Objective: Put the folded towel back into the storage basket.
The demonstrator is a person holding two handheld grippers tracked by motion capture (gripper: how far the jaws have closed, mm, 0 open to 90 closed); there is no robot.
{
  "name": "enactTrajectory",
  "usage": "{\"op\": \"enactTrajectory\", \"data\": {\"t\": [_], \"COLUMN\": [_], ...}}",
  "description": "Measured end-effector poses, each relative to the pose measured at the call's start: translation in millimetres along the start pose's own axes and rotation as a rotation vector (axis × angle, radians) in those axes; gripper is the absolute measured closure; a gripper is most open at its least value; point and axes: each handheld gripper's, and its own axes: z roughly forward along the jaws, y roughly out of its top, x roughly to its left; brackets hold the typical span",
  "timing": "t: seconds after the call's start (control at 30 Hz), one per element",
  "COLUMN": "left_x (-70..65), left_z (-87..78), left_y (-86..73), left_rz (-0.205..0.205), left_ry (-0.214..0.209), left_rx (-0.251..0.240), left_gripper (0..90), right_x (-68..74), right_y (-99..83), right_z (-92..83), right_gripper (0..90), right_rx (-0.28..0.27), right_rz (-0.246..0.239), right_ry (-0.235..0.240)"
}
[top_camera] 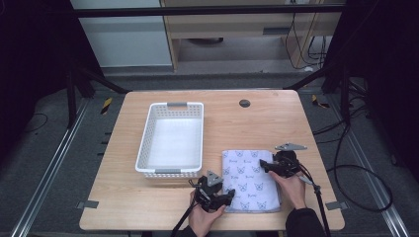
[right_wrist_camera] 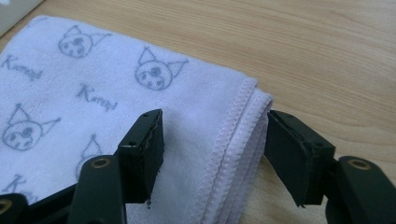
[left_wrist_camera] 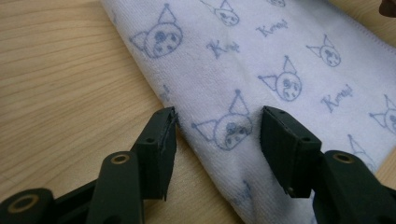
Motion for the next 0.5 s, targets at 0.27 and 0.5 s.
{"op": "enactTrajectory", "data": {"t": [0.27,0.5], "left_x": [-8.0,-4.6], "left_z": [2.8,2.0], "left_y": [3.7,2.0], "left_rz": [0.020,-0.030], "left_ry": [0.036,-0.001], "left_rx": [0.026,0.015], "left_gripper": [51.0,60.7], "right_x": [-4.5,-1.5], "right_y": [-2.6,-1.8], "right_z": [5.4,4.3], "right_gripper": [39.6,56.9], "right_rx": [0.022,0.036], "right_rz": [0.068,0.102], "right_ry": [0.042,0.074]}}
